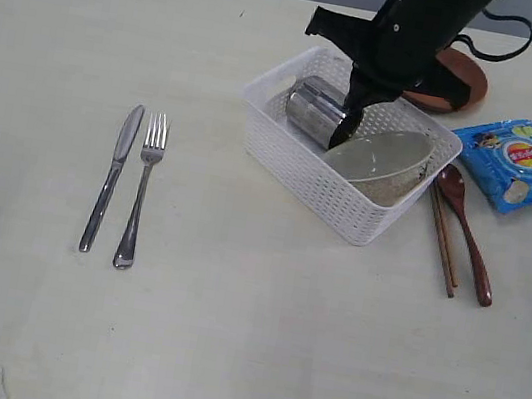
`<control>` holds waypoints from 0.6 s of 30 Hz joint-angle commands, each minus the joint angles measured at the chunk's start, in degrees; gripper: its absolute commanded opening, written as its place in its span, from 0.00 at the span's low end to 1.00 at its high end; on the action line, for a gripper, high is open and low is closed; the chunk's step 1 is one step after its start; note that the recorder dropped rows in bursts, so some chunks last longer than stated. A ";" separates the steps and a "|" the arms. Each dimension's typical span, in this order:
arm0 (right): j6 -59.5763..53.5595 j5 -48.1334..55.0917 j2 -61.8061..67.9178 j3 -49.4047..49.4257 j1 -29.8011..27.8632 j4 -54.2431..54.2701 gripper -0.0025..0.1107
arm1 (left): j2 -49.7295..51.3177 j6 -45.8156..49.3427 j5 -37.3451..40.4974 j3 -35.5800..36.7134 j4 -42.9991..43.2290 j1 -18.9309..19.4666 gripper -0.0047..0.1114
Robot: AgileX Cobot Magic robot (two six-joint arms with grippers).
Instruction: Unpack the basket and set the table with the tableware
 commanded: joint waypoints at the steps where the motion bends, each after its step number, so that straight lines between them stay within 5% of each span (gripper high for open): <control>1: 0.40 -0.09 1.78 -0.36 -1.14 0.73 0.16 | -0.15 -0.24 -0.61 0.18 0.47 -0.29 0.04; 6: 0.40 -1.43 2.98 -0.36 -2.88 4.31 0.41 | -0.15 -0.24 -0.61 0.18 0.47 -0.29 0.04; 18: 0.27 -7.40 7.13 -0.36 -2.88 8.96 0.37 | -0.15 -0.24 -0.61 0.18 0.47 -0.29 0.04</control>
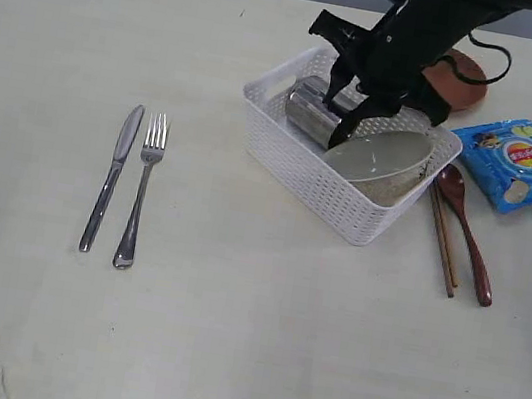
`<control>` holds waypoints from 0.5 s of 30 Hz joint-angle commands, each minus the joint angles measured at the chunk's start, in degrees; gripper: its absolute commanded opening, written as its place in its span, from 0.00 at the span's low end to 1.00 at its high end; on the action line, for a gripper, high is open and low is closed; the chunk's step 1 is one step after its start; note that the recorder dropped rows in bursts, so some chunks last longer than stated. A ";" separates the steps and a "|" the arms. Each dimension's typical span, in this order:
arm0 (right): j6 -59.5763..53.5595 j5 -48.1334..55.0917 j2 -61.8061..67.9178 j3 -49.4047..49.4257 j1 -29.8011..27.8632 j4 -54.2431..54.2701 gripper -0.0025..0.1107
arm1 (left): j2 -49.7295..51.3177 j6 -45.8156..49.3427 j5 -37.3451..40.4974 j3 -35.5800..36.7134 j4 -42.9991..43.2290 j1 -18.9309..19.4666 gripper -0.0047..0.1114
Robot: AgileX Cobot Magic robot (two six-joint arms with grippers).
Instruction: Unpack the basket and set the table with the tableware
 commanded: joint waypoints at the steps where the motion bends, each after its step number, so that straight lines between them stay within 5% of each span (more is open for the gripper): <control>1: 0.04 -0.76 2.26 -0.36 -0.27 1.37 0.37 | -0.15 -0.24 -0.61 0.18 0.47 -0.29 0.04; 7: -3.15 -3.75 3.01 -0.36 -0.14 1.63 0.35 | -0.15 -0.24 -0.61 0.18 0.47 -0.29 0.04; 13: -8.00 -6.84 0.64 -0.36 -0.14 2.25 0.03 | -0.15 -0.24 -0.61 0.18 0.47 -0.29 0.04; 15: -9.59 -7.52 -0.66 -0.36 -0.14 2.25 0.02 | -0.15 -0.24 -0.61 0.18 0.47 -0.29 0.04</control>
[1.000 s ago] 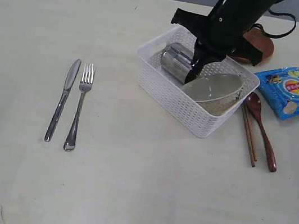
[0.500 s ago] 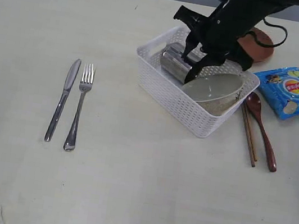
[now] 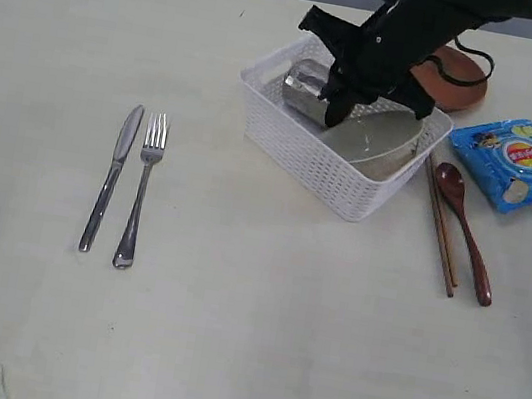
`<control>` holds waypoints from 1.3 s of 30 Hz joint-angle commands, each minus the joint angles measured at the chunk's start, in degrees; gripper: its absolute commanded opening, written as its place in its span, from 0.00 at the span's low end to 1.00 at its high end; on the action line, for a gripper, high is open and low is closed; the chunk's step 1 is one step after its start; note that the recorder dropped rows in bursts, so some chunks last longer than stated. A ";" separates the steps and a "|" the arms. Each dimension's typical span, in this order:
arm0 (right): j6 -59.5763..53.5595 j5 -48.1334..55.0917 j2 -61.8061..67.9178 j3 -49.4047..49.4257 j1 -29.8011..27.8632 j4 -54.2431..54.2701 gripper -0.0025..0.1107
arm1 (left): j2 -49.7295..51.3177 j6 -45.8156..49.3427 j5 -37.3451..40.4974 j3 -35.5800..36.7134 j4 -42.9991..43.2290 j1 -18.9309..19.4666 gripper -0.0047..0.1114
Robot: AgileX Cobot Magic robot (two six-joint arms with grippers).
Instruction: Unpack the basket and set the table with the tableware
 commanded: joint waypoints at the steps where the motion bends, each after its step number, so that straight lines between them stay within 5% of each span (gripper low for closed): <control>1: -4.07 -2.84 -2.66 0.07 -0.14 -0.99 0.02 | -0.15 -0.24 -0.61 0.18 0.47 -0.29 0.04; 10: -10.72 -4.12 -9.49 0.07 -0.14 -1.36 0.02 | -0.15 -0.24 -0.61 0.18 0.47 -0.29 0.04; 24: -4.08 2.75 -3.99 0.07 -0.14 -2.19 0.02 | -0.15 -0.24 -0.61 0.18 0.47 -0.29 0.04; 30: -8.25 9.21 -5.25 0.07 -0.41 -2.78 0.26 | -0.15 -0.24 -0.61 0.18 0.47 -0.29 0.04; 35: -8.58 13.47 -15.54 -0.24 -0.41 -16.72 0.27 | -0.15 -0.24 -0.61 0.18 0.47 -0.29 0.04; 39: -2.65 29.34 -16.62 -2.31 -2.41 -28.41 0.27 | -0.15 -0.24 -0.61 0.18 0.47 -0.29 0.04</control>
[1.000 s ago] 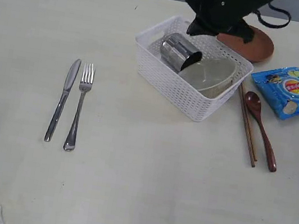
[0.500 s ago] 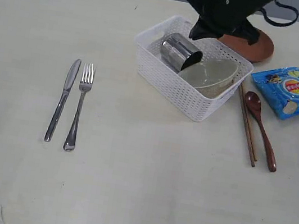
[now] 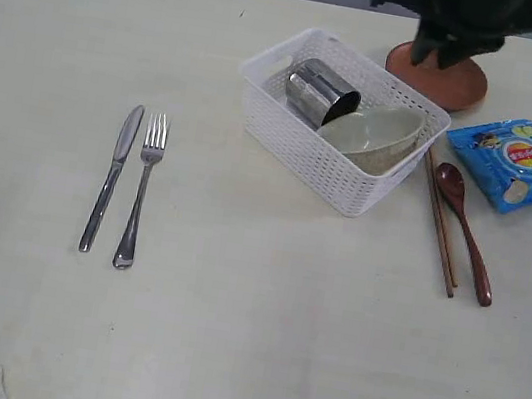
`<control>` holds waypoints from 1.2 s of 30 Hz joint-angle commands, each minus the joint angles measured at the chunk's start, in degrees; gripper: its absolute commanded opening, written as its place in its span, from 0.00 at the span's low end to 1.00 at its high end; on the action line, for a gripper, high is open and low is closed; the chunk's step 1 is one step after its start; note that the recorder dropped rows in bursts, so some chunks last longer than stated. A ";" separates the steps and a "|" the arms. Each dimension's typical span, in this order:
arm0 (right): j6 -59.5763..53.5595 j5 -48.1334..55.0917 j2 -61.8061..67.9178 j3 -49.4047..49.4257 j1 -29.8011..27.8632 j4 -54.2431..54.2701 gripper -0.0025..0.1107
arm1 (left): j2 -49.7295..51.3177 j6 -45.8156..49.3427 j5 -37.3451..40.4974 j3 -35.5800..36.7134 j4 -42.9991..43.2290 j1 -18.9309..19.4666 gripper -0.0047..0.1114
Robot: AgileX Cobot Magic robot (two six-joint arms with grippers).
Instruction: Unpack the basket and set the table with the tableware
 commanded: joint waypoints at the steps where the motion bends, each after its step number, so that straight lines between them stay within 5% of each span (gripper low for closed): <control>1: 2.44 11.21 -0.26 -0.95 -3.49 -4.06 0.27 | -0.15 -0.24 -0.61 0.18 0.47 -0.29 0.04; 11: -0.66 5.31 2.99 -0.95 -6.45 9.43 0.27 | -0.15 -0.24 -0.61 0.18 0.47 -0.29 0.04; 31: -0.66 1.15 13.08 -1.00 -6.45 10.00 0.26 | -0.15 -0.24 -0.61 0.18 0.47 -0.29 0.04; 36: -3.43 1.19 11.85 -2.85 -6.33 10.00 0.09 | -0.15 -0.24 -0.61 0.18 0.47 -0.29 0.04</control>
